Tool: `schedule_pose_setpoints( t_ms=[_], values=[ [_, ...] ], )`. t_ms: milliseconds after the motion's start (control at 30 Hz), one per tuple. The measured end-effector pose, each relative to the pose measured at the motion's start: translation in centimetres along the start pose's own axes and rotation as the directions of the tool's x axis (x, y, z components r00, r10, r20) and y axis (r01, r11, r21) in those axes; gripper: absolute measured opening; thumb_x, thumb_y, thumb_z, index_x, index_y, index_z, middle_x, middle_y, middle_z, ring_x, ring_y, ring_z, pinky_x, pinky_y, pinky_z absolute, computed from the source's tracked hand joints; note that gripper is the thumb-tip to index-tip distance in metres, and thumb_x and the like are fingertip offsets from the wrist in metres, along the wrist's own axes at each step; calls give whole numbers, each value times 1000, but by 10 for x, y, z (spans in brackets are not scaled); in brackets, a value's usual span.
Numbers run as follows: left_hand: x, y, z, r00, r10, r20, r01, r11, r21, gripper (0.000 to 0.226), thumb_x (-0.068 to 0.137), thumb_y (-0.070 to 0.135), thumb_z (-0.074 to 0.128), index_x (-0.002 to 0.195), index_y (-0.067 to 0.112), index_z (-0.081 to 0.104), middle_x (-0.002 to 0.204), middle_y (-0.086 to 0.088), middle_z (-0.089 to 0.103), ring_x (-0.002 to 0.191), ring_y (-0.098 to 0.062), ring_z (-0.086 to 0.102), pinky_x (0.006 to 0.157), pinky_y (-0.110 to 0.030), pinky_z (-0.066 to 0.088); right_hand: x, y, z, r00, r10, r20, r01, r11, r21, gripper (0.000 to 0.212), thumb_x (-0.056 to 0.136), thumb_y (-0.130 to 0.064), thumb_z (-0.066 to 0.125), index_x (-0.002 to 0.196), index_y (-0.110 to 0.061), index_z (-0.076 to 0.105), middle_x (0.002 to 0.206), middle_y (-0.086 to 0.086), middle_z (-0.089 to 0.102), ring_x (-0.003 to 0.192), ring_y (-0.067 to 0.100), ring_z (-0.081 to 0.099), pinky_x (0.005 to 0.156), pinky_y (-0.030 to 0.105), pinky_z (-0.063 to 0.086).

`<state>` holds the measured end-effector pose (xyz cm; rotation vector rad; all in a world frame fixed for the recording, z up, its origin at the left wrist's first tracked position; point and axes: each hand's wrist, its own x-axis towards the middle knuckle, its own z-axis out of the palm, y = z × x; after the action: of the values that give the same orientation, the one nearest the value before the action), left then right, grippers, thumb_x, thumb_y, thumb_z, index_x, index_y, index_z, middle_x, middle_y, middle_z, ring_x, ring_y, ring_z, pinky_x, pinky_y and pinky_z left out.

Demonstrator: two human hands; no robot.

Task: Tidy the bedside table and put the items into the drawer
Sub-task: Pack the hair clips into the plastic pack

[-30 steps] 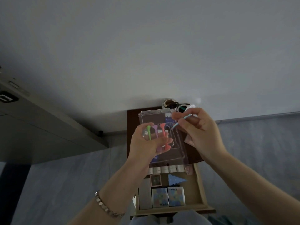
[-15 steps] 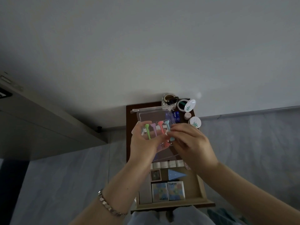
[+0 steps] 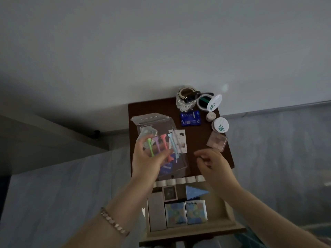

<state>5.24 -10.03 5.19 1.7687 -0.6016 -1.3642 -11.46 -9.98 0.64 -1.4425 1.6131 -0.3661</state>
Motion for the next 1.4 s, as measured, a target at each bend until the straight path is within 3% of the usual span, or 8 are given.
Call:
schedule_pose_setpoints(
  t_ms=[200, 467, 533, 733, 833, 1000, 1133, 1400],
  values=[
    [85, -59, -4, 999, 40, -26, -39, 998, 55, 50, 76, 2, 69, 115, 25, 46, 93, 8, 60, 66, 7, 65, 46, -9, 47, 105, 72, 70, 909, 416, -38, -417, 909, -14, 44, 88, -26, 59, 128, -16, 45, 119, 3, 52, 74, 3, 50, 53, 16, 37],
    [139, -100, -9, 998, 63, -2, -63, 994, 91, 52, 75, 1, 70, 112, 29, 48, 97, 6, 63, 72, 2, 67, 51, -12, 50, 196, 94, 143, 828, 530, -183, -557, 816, -155, 91, 71, -49, 72, 137, -9, 24, 136, 15, 40, 125, 32, 38, 98, 44, 37],
    [141, -107, -12, 999, 47, -3, -47, 994, 96, 53, 74, 0, 70, 112, 28, 48, 98, 6, 63, 73, 2, 67, 53, -13, 52, 199, 101, 151, 817, 542, -198, -573, 802, -167, 86, 71, -44, 74, 134, -8, 28, 133, 16, 42, 122, 32, 41, 95, 43, 40],
    [138, -107, -20, 999, -3, -44, 5, 999, 49, 47, 78, 3, 69, 110, 31, 49, 97, 4, 66, 73, -5, 70, 53, -14, 52, 178, 95, 125, 831, 549, -89, -450, 758, 473, 17, 91, -22, 56, 106, -12, 57, 98, 1, 66, 72, 11, 58, 65, 26, 51],
    [133, -100, -15, 996, -73, -47, 72, 997, -26, 28, 88, 12, 60, 108, 29, 51, 85, 3, 69, 71, -12, 71, 55, -23, 56, 140, 66, 78, 894, 438, -88, -321, 767, 555, 10, 90, -21, 56, 100, -19, 56, 91, -5, 65, 71, 7, 62, 61, 21, 53],
    [118, -93, 6, 996, -85, 10, 85, 989, -118, 22, 96, 38, 43, 112, 31, 57, 113, 10, 63, 106, -13, 60, 87, -40, 52, 78, 29, 38, 994, 108, 27, -107, 855, 507, 64, 80, -12, 65, 132, -34, 36, 97, -13, 69, 86, 6, 69, 66, 25, 58],
    [102, -83, 31, 991, -42, 127, 51, 996, -71, 16, 94, 26, 48, 109, 29, 53, 93, 19, 67, 86, -11, 67, 63, -23, 56, 63, 27, 46, 980, 121, 157, -177, 893, 415, 77, 80, -15, 66, 141, -35, 24, 99, -16, 64, 88, 2, 66, 75, 29, 58],
    [82, -83, 63, 991, -14, 134, 28, 994, -103, 19, 90, 12, 55, 103, 25, 51, 96, 5, 68, 79, -3, 69, 57, -15, 52, 41, 52, 60, 948, -157, -277, 100, 973, -210, 55, 80, -51, 46, 130, -26, 42, 117, -3, 34, 99, 22, 49, 77, 40, 54]
  ],
)
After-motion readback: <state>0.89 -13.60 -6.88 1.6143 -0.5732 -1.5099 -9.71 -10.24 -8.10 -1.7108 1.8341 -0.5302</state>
